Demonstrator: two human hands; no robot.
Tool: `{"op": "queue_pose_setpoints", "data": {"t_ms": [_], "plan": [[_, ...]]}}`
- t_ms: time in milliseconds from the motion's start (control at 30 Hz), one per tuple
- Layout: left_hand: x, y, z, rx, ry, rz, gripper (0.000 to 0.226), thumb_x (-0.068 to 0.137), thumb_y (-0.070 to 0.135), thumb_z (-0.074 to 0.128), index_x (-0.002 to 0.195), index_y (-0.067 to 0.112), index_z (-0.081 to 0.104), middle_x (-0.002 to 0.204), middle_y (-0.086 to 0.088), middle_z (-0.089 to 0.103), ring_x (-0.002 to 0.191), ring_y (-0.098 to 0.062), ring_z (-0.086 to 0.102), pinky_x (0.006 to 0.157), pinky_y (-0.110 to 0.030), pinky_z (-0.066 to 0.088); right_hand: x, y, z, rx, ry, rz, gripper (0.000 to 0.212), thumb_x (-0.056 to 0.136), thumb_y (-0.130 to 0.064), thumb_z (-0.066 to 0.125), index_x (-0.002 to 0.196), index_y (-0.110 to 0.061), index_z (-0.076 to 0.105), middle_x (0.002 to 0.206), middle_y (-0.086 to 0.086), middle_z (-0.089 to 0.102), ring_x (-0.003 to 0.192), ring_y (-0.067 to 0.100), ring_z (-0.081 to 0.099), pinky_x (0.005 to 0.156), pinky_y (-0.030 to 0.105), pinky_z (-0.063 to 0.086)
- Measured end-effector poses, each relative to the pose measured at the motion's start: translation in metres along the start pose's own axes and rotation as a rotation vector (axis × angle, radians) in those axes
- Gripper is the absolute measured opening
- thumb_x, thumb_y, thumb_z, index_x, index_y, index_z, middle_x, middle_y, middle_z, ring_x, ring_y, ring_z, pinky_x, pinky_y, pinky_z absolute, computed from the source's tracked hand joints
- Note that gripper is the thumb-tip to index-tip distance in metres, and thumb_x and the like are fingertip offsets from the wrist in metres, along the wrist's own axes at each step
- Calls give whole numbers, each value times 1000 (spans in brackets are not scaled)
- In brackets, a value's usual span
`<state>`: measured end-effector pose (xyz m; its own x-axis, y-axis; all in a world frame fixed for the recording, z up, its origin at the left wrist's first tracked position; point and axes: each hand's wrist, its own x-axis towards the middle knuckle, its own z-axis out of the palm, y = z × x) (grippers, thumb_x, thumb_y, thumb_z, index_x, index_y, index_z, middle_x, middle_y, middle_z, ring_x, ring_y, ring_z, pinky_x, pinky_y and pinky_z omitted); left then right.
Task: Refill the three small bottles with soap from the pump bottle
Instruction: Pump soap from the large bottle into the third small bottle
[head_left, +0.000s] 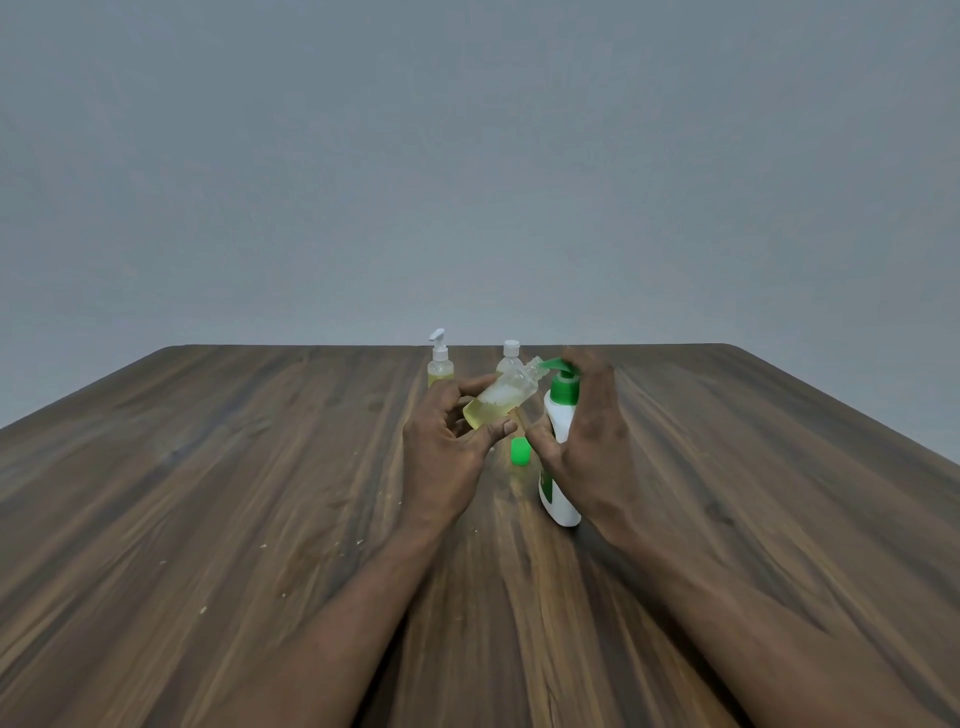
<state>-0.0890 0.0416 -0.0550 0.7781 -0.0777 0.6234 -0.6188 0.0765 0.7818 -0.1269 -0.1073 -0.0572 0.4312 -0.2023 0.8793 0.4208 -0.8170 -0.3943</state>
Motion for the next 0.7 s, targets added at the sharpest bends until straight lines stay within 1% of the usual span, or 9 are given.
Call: {"op": "queue_pose_setpoints", "data": {"t_ms": [67, 100, 167, 267, 367, 467, 533, 600, 700], "plan": [[0, 0, -1, 0, 0, 1, 43, 74, -1, 86, 113, 11, 71, 109, 1, 75, 98, -19, 72, 84, -34, 59, 0, 0, 0, 14, 4, -6, 56, 80, -22, 68, 129, -21, 41, 116, -19, 39, 101, -16, 44, 81, -2, 32], [0, 0, -1, 2, 0, 4, 43, 74, 0, 86, 113, 11, 71, 109, 2, 74, 98, -20, 72, 84, -36, 60, 0, 0, 0, 16, 2, -3, 57, 81, -21, 70, 129, -20, 41, 116, -20, 38, 103, -17, 44, 82, -1, 32], [1, -1, 0, 3, -1, 0, 44, 74, 1, 86, 113, 12, 71, 110, 1, 75, 99, -21, 72, 85, -40, 60, 1, 0, 0, 13, -12, 7, 64, 79, -16, 75, 132, -21, 38, 120, -15, 41, 104, -15, 44, 82, -1, 34], [1, -1, 1, 5, -1, -3, 43, 74, 2, 87, 113, 14, 71, 111, 1, 74, 100, -21, 72, 87, -45, 59, 1, 0, -1, 7, -42, 3, 77, 77, -11, 77, 138, -23, 32, 132, -1, 43, 107, -8, 44, 83, -1, 35], [1, -1, 1, 4, 0, 3, 44, 74, 3, 87, 113, 16, 71, 110, 1, 74, 99, -22, 72, 86, -47, 59, 2, 0, -1, 0, -43, 3, 81, 76, -10, 78, 139, -26, 30, 135, 1, 42, 108, -2, 45, 80, -2, 35], [2, -2, 0, -15, 4, -5, 43, 74, 2, 87, 112, 15, 71, 109, 0, 75, 98, -24, 72, 86, -50, 59, 1, -1, -1, 0, -37, 4, 77, 77, -12, 77, 139, -24, 31, 133, -3, 43, 106, -11, 44, 78, -2, 35], [2, -3, 0, -15, 1, -6, 43, 74, 2, 87, 112, 15, 72, 109, 0, 75, 98, -25, 72, 86, -51, 59, 0, 0, 0, 6, -21, 5, 71, 78, -14, 74, 136, -24, 35, 125, -12, 41, 104, -17, 44, 76, -3, 35], [1, -3, 0, -6, -2, -2, 43, 73, 2, 87, 111, 17, 72, 109, 1, 75, 98, -25, 72, 85, -51, 58, 0, 1, 1, 16, -8, 11, 66, 78, -14, 74, 133, -25, 37, 119, -18, 39, 104, -17, 45, 78, -2, 34], [1, -3, 0, 0, -2, 3, 42, 74, 2, 87, 110, 17, 72, 109, 3, 75, 98, -24, 71, 85, -50, 58, -1, 1, 0, 12, -5, 8, 61, 79, -18, 72, 130, -25, 39, 117, -22, 37, 105, -19, 43, 81, -3, 32]]}}
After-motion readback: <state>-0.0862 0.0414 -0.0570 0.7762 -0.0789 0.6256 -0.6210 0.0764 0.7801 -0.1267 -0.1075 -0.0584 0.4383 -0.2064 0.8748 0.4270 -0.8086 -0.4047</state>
